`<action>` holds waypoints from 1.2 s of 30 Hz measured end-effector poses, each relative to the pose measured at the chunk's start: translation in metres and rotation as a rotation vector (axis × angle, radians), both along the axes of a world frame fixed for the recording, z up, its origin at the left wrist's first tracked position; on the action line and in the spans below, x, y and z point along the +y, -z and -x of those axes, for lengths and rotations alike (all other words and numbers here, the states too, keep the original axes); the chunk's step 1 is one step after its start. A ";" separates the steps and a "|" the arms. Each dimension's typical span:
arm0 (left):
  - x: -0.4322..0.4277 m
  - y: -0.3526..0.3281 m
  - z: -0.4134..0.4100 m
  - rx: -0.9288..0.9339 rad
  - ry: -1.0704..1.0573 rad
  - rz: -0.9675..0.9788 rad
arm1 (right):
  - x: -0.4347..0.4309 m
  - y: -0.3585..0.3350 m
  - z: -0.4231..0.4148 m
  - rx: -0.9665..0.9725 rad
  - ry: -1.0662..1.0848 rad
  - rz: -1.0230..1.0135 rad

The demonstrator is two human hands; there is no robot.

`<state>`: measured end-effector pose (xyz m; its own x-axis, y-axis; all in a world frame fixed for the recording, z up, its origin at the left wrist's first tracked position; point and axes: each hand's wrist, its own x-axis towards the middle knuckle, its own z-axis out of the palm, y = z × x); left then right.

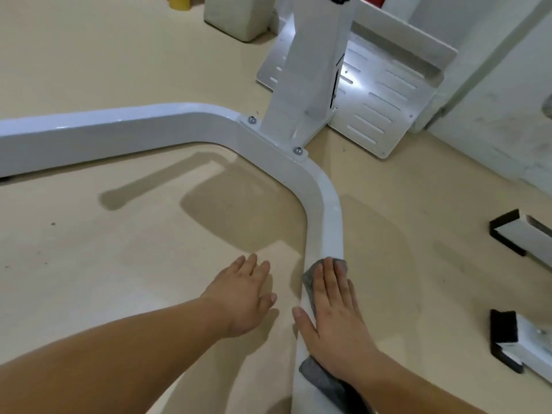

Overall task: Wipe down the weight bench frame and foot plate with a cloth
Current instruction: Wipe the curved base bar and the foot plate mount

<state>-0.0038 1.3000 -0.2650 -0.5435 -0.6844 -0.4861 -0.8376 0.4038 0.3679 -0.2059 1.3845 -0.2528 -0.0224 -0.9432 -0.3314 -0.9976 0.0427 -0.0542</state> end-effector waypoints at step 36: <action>-0.055 0.092 -0.018 0.027 -0.063 0.173 | -0.131 0.013 0.016 0.059 0.072 0.200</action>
